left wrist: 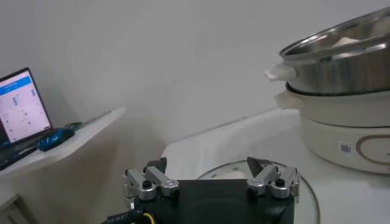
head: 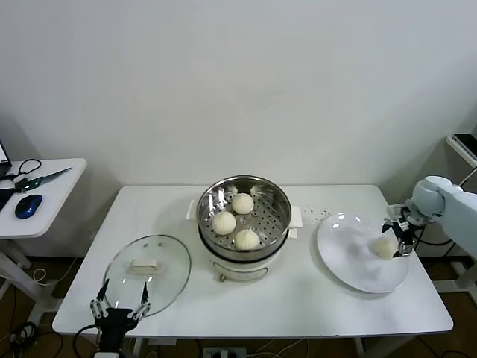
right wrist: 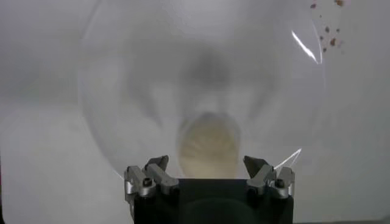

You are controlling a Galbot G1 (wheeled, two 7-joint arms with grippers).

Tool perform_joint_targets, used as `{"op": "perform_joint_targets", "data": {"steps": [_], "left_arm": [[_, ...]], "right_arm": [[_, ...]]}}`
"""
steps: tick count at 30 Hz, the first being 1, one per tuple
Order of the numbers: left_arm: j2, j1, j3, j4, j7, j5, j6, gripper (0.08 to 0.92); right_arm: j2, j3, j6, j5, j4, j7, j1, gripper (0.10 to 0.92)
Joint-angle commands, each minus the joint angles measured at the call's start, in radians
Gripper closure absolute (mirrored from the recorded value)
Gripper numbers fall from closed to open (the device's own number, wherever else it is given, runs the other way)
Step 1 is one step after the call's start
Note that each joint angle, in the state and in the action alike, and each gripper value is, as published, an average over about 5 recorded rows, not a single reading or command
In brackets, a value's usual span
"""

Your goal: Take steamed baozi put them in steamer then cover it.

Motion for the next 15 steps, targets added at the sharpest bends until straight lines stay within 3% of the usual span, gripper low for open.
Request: {"op": "perform_joint_targets", "data": {"steps": [1,15], "left_arm": [[-0.004,-0.003,0.0,0.008,-0.001,0.017,0.003,0.177],[-0.006,-0.034,0.01,0.038,-0.007,0.017,0.011,0.177]], "right_arm": [[0.076,0.098,0.034,-0.065,-0.147,0.003,-0.078,0.203],[0.147,0.093,0.078,-0.085,-0.249,-0.006,-0.057,0.203]]}}
